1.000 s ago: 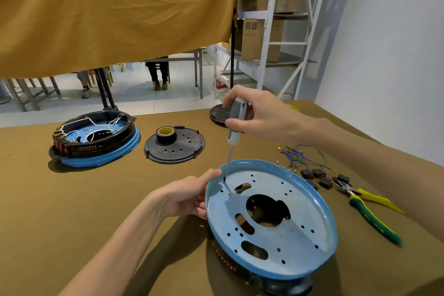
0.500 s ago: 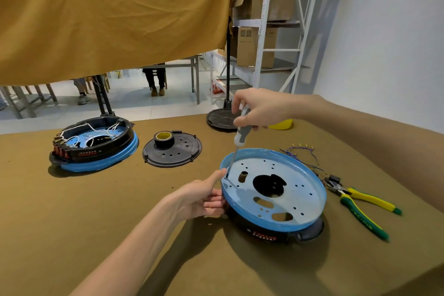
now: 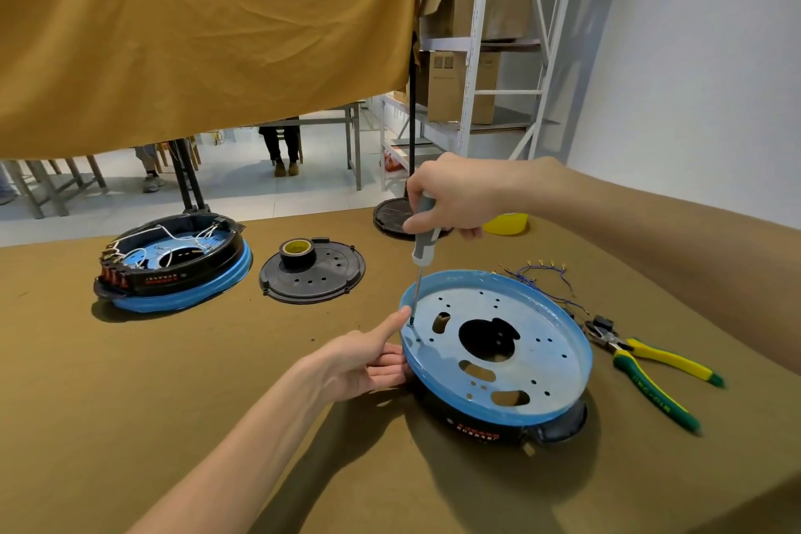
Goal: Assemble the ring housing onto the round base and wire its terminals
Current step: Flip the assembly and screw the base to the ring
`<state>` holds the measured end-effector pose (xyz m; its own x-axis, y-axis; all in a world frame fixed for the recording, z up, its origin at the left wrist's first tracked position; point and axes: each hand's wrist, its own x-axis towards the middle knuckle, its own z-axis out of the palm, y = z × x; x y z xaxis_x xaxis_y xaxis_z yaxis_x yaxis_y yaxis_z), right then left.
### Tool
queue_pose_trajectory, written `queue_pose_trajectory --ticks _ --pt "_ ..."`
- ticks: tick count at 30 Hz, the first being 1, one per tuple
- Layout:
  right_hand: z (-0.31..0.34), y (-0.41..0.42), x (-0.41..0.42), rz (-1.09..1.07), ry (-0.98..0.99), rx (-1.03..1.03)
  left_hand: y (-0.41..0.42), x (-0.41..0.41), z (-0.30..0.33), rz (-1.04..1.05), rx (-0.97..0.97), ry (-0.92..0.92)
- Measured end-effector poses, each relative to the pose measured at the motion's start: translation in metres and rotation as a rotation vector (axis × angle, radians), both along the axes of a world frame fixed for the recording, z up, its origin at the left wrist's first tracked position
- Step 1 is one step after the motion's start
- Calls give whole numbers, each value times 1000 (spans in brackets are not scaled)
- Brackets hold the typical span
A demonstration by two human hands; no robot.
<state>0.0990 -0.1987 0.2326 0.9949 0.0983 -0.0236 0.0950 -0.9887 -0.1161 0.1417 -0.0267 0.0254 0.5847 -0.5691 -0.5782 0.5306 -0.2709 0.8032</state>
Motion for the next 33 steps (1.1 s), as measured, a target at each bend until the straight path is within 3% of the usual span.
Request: queue_pose_trajectory --ticks 12,18,23,29,33 --pt "10 -1 -11 255 47 38 -6 -9 -8 97 10 -97" --pt "0 -5 1 -40 -5 -70 -5 -11 -11 81 2 -135" --pt "7 -10 4 13 102 55 -4 -11 -17 100 -4 -164" --pt "-4 -5 11 10 -99 -209 -4 -14 -17 107 5 -191" --pt "4 -9 5 98 84 49 -4 -15 -19 119 11 -206"
